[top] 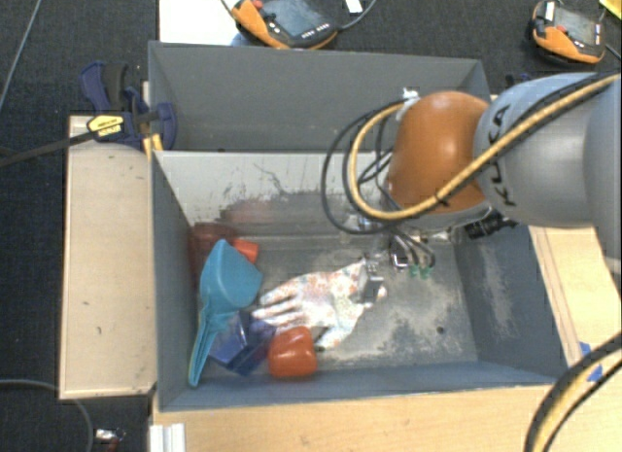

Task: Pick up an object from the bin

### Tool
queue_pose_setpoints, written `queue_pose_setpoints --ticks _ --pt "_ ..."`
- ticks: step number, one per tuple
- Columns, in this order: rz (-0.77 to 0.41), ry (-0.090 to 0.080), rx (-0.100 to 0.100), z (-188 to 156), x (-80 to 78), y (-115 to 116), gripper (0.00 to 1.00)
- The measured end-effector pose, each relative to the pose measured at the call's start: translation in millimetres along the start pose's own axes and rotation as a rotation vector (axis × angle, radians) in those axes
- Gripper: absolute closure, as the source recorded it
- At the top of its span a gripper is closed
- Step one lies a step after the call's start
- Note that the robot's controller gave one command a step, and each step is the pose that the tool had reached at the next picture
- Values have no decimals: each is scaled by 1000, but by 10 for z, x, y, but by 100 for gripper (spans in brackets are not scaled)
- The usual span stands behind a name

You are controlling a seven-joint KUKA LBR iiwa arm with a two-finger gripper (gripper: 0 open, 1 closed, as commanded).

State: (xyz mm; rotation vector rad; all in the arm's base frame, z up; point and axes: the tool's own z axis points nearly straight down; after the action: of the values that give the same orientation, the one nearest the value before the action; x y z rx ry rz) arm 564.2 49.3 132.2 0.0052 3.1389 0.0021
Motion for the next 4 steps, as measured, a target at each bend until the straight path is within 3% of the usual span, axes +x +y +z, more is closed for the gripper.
queue_pose_setpoints --ticks 1,2,3,4 --pt "0 0 0 4 1 2 0" --pt "-21 0 -1 626 192 219 0" --pt "-32 -15 -1 614 137 319 0" --pt "-23 -14 -2 613 123 271 0"
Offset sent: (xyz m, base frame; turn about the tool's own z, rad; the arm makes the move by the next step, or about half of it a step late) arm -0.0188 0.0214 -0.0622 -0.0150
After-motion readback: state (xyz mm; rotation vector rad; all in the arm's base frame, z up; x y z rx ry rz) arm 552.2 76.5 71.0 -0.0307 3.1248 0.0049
